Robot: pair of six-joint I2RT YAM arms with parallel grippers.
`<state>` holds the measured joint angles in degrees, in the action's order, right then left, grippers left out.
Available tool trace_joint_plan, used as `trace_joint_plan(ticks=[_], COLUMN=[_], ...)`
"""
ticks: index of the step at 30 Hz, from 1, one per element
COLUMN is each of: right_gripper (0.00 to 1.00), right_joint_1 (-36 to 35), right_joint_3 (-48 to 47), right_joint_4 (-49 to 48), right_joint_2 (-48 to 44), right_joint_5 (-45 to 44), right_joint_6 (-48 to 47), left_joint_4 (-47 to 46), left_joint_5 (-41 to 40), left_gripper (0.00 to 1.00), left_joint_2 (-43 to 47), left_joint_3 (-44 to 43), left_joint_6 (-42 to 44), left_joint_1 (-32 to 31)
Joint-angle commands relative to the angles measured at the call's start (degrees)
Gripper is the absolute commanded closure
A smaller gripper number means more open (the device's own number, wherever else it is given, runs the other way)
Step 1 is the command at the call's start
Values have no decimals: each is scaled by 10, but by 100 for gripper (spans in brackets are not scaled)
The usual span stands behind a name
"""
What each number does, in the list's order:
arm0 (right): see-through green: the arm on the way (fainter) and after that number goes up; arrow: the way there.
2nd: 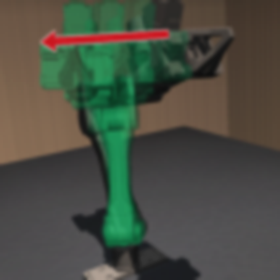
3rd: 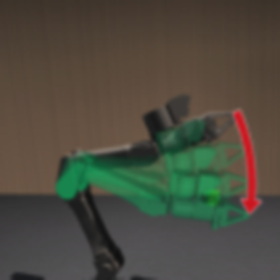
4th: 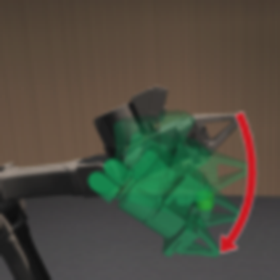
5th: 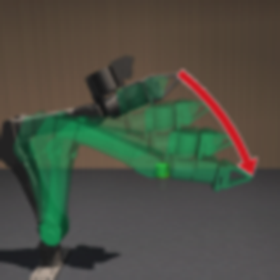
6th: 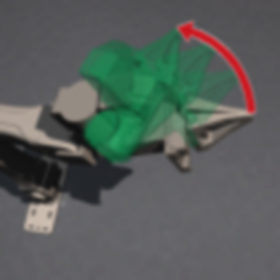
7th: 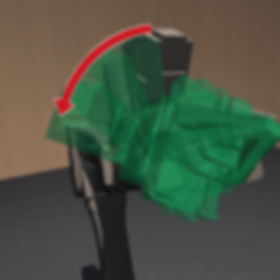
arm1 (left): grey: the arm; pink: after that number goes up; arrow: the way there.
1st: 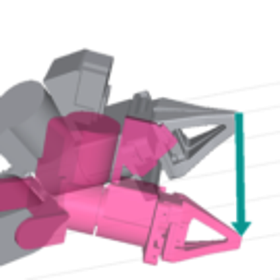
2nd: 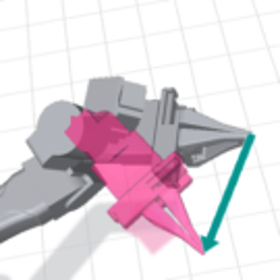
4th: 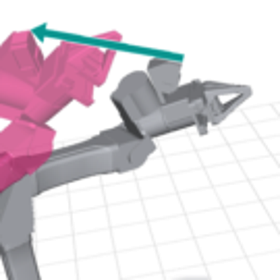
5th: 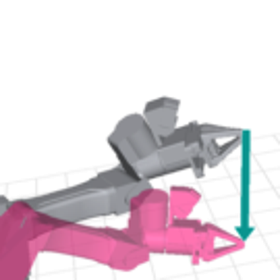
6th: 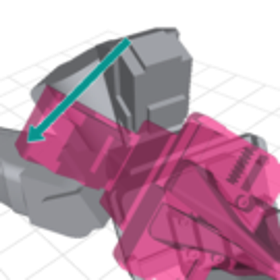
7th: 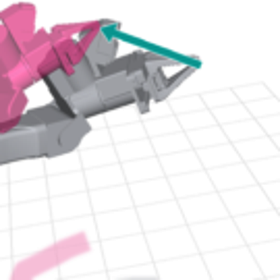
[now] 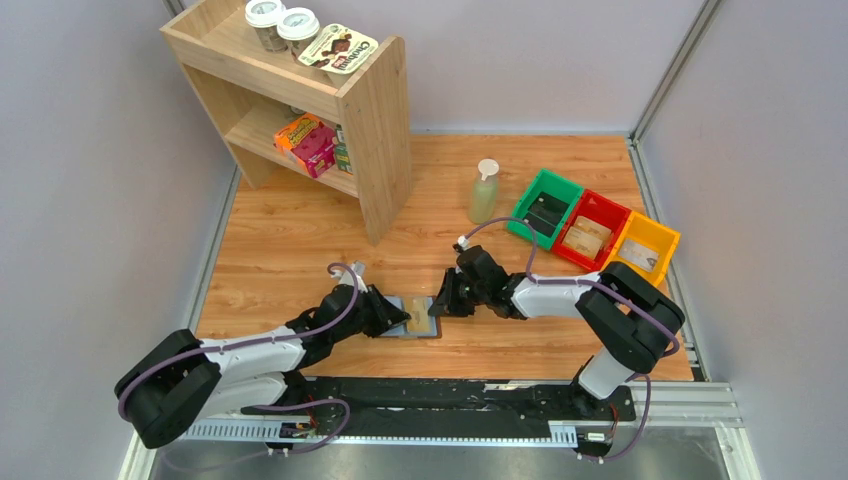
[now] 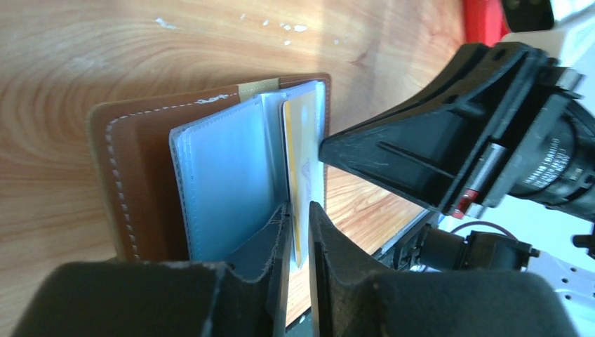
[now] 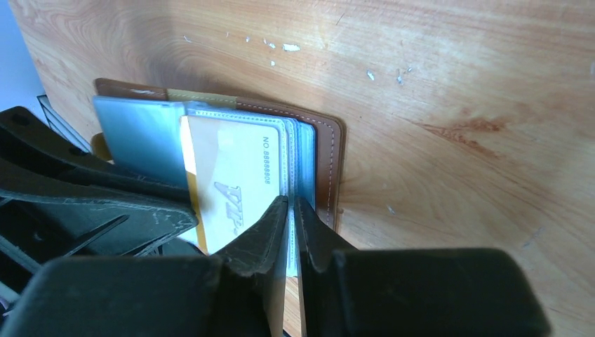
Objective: Take the credit cards out of the card holder
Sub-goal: Remove the credit card from the card holder.
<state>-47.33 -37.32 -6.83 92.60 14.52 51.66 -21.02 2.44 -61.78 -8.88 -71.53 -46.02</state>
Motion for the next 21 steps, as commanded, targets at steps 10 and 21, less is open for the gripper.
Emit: trace_joint_plan(ticks=[10,21], right_gripper=[87,87], right_joint_1=[-6,-7], right_joint_3=[9,8], right_joint_4=[40,52], right_joint_2=[38,43], right_joint_5=[-13,-21], right_joint_6=[-11,-9], left_joint_4=[-173,-186], left_joint_5=[21,3], left_gripper=[80,94], left_joint_2=[-46,-37], left_joint_3=[-10,12], left_joint_6=[-17,-33], left_joint_1=[-2,-3])
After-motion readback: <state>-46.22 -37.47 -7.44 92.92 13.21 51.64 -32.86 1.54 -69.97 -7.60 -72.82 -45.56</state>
